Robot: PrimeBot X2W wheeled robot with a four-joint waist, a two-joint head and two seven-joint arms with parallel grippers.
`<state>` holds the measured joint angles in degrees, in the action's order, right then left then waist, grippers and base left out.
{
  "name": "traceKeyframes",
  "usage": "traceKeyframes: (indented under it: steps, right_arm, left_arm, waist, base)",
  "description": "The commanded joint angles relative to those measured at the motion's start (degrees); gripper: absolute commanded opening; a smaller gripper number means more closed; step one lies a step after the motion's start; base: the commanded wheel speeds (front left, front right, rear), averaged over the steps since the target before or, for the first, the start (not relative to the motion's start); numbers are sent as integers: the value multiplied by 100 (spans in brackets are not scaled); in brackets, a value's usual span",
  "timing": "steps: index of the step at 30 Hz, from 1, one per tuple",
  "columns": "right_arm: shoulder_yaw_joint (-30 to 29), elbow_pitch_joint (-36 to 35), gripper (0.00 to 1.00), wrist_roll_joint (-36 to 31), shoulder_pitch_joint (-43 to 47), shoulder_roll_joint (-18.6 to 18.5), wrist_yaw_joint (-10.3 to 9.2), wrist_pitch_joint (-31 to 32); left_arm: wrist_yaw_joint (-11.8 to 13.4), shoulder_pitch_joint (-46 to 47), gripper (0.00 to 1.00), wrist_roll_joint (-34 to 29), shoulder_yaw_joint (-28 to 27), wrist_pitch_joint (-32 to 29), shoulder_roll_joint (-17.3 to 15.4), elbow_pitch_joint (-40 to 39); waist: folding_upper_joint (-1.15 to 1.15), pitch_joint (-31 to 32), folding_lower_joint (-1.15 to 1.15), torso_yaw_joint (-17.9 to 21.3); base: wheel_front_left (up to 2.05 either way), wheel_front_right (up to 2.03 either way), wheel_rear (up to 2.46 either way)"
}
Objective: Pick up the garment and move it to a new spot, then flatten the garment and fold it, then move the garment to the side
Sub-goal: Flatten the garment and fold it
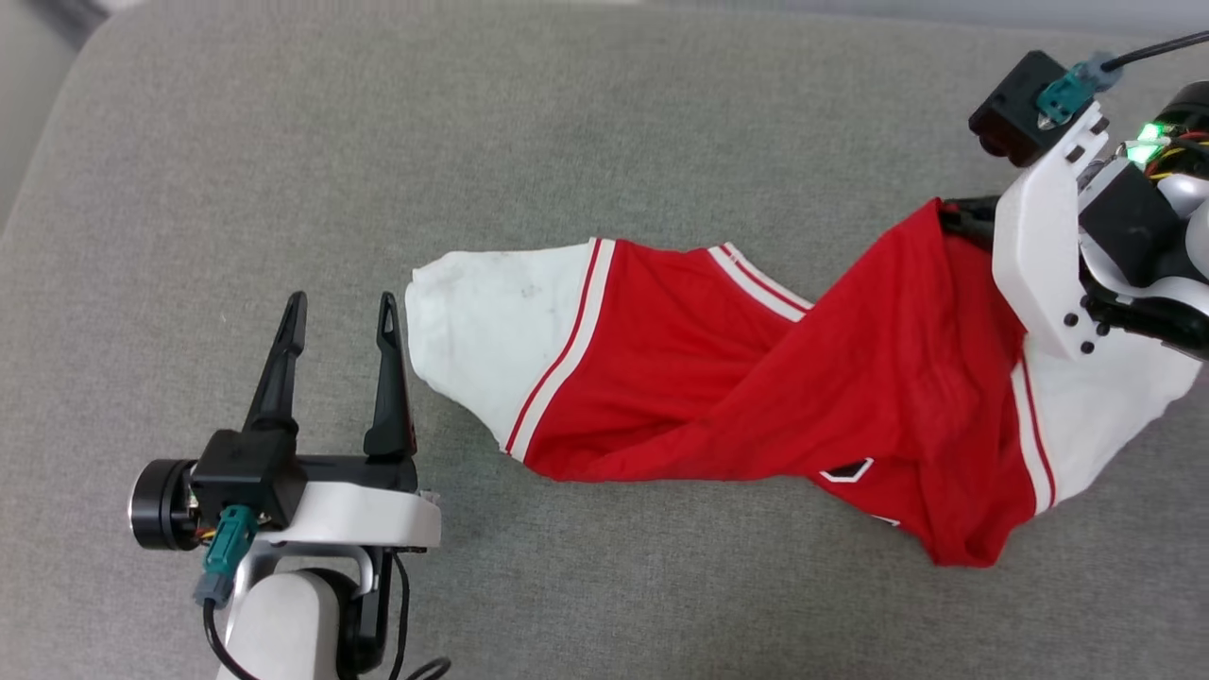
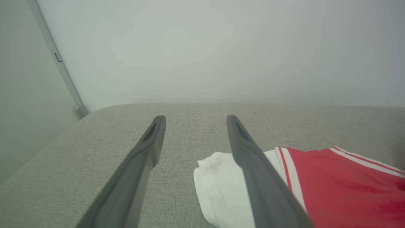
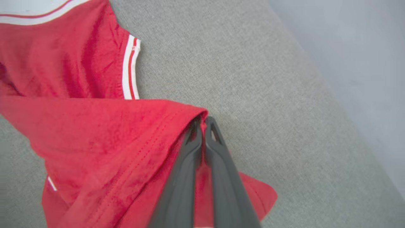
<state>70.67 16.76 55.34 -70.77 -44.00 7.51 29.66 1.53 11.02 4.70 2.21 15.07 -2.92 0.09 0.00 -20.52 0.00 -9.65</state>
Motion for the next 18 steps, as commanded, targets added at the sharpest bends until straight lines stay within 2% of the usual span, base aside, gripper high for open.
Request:
traceKeyframes:
  steps: [1, 6, 9, 14, 18]
  right_arm:
    - [33, -68, 0, 62, -74, -51, -4, -179]
    - [148, -629, 0, 67, 130, -278, -4, -675]
    - [194, -1032, 0, 21, 371, -473, -4, -745]
    - [243, -1949, 0, 39, 1264, -949, -4, -748]
    - [259, -2203, 0, 144, 2296, -1213, -4, -775]
  left_arm:
    - [7, -89, 100, -37, -21, 13, 2, 10]
    - [16, -342, 100, -24, -90, 13, 4, 12]
    - [25, -480, 100, -12, -146, 13, 4, 1]
    - [8, -774, 100, -23, -276, 13, 4, -33]
    - [-20, -899, 100, -48, -346, 13, 4, -57]
  waist:
    - [0, 248, 0, 120]
    - [0, 590, 0, 198]
    - [0, 731, 0, 240]
    - [0, 984, 0, 328]
    - [0, 1059, 0, 382]
  base:
    - [0, 0, 0]
    - [0, 0, 0]
    - [0, 0, 0]
    - [0, 0, 0]
    - [0, 0, 0]
